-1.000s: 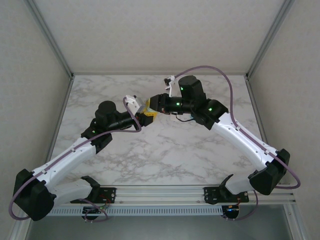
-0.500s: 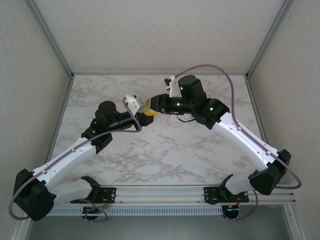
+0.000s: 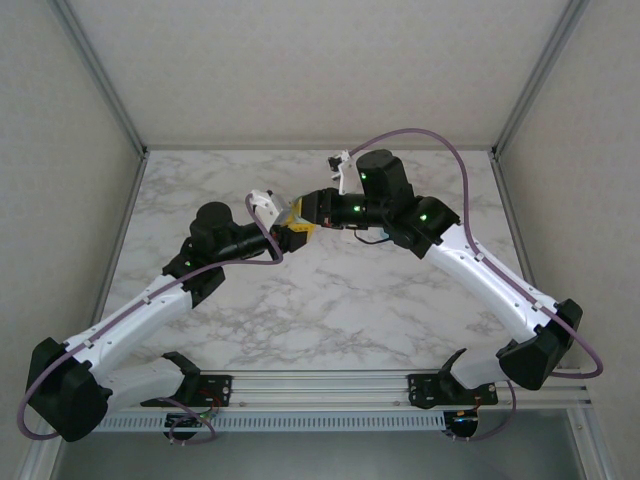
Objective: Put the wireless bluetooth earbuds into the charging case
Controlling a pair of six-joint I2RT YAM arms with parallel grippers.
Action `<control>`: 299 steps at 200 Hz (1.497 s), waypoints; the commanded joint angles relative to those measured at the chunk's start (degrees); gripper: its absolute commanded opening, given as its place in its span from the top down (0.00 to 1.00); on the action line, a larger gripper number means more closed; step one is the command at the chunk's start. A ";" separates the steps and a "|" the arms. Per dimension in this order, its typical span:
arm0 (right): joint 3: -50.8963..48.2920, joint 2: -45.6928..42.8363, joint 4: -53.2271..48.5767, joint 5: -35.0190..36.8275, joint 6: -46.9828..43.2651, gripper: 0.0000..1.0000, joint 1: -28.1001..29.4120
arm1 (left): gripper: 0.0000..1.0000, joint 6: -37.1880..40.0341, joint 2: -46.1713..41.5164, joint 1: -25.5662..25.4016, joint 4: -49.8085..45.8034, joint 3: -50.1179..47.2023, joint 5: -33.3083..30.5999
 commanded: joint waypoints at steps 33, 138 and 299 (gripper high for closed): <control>2.65 1.37 -2.35 -0.49 -1.16 0.75 0.80 | 0.81 -1.18 -0.23 -0.53 4.28 1.05 0.08; 4.57 1.23 -5.76 3.30 -2.71 0.70 0.97 | 0.81 -0.98 -0.80 -0.53 3.83 1.14 0.09; 5.23 -0.66 -5.84 0.88 -3.93 0.69 0.94 | 0.81 -1.13 -0.44 -0.53 4.45 1.18 -0.26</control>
